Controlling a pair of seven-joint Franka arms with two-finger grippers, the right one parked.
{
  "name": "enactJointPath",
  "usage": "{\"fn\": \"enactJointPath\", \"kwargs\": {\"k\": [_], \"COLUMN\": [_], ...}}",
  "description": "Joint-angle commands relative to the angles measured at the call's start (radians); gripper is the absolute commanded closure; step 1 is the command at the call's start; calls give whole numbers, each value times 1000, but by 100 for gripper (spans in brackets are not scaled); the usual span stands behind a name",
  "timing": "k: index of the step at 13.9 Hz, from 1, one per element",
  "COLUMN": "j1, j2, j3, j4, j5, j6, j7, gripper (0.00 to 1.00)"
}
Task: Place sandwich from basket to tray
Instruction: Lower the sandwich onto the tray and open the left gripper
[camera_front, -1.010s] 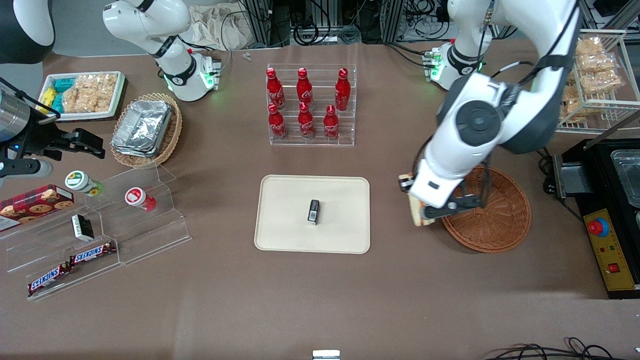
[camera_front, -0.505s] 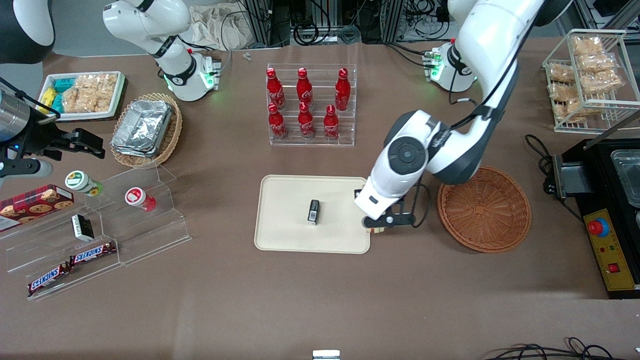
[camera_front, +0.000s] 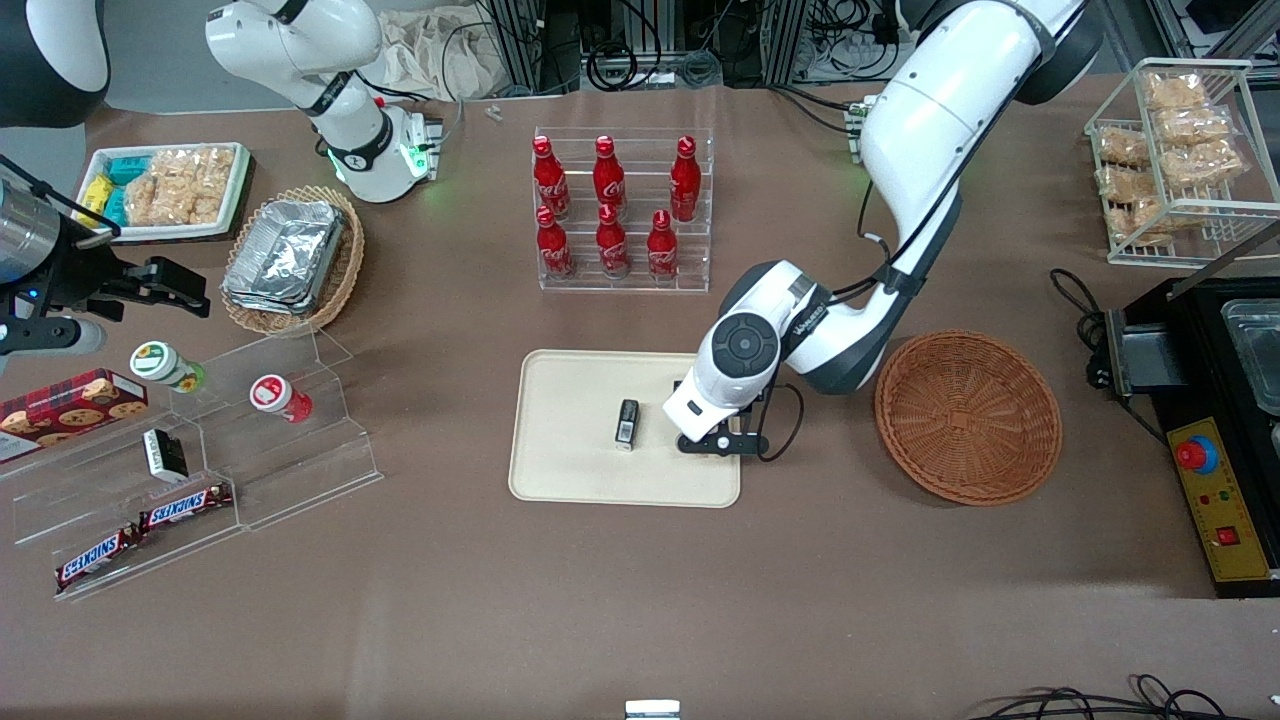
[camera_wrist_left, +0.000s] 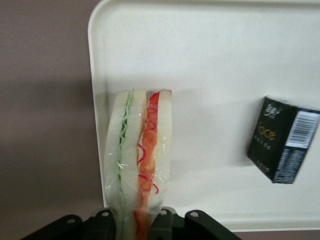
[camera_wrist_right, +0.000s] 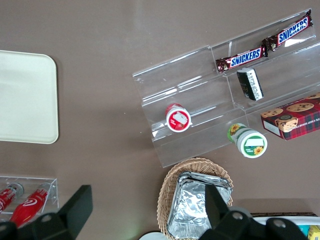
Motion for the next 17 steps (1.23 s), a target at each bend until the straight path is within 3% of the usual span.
{"fn": "enactJointPath", "kwargs": {"k": [1, 2, 3, 7, 12, 14, 17], "j1": [-9, -9, -9, 4, 72, 94, 206], "j2": [38, 37, 35, -3, -133, -219, -333], "j3": [4, 4, 4, 5, 2, 7, 5], "j4": [43, 43, 43, 43, 81, 79, 72], "j5": [16, 14, 16, 1, 1, 1, -4], "j6": [-6, -6, -7, -36, -278, -370, -507], "j7": [20, 17, 18, 1, 30, 88, 251], "gripper": [94, 61, 4, 1, 1, 1, 1]}}
